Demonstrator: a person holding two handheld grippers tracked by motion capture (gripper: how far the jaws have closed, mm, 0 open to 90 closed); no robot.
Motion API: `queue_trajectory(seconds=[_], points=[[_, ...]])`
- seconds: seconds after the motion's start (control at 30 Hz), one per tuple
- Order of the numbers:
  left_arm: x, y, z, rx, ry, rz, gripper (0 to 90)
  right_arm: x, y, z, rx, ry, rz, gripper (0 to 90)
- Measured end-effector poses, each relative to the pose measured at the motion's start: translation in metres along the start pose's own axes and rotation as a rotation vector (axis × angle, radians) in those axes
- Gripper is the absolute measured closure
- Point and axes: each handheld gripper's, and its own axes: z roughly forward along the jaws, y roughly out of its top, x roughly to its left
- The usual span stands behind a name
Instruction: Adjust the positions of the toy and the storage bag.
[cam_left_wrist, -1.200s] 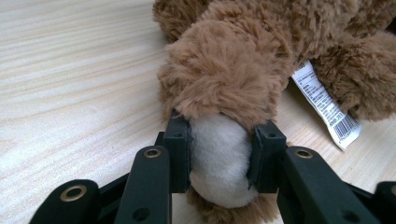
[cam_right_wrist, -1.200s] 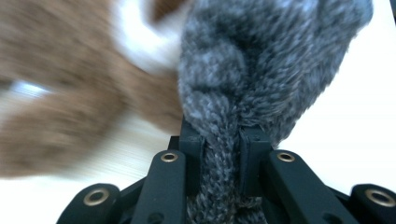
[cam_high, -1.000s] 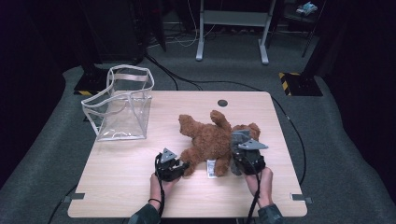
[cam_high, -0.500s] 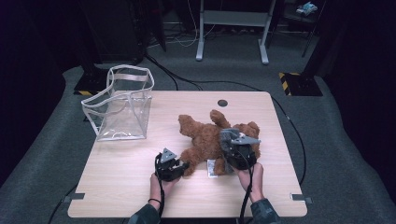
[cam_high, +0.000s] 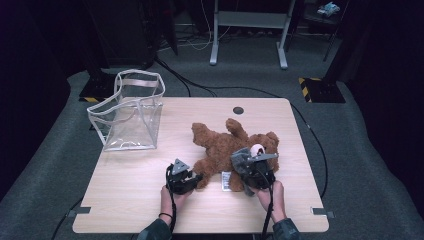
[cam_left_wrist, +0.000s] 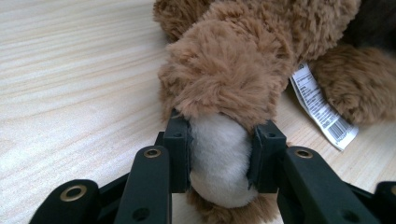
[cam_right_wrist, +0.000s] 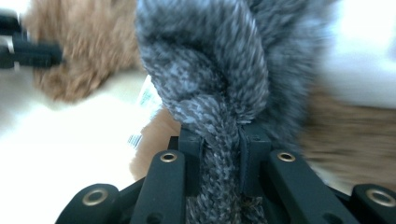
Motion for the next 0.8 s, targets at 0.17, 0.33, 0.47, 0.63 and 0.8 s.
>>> queue_trajectory(seconds=[0.17,0.33,0.47,0.63,0.8], points=[[0.000,0.000,0.000,0.001,-0.001,0.002,65.8,-0.002,0.007,-0.012,-0.103,-0.082,-0.002,75.3],[0.000,0.000,-0.001,0.008,0.000,0.008,65.8,0.001,-0.008,0.022,-0.013,-0.051,0.028,75.4],[0.001,0.000,0.000,0.007,-0.002,0.007,65.8,0.005,-0.010,0.011,-0.003,-0.015,0.020,75.3],[0.001,0.000,0.000,0.008,-0.007,0.004,65.8,-0.002,-0.005,-0.009,-0.069,-0.033,0.018,75.1],[0.001,0.000,0.000,0.006,-0.010,-0.002,65.8,-0.004,0.006,-0.017,-0.136,-0.062,0.007,74.9]])
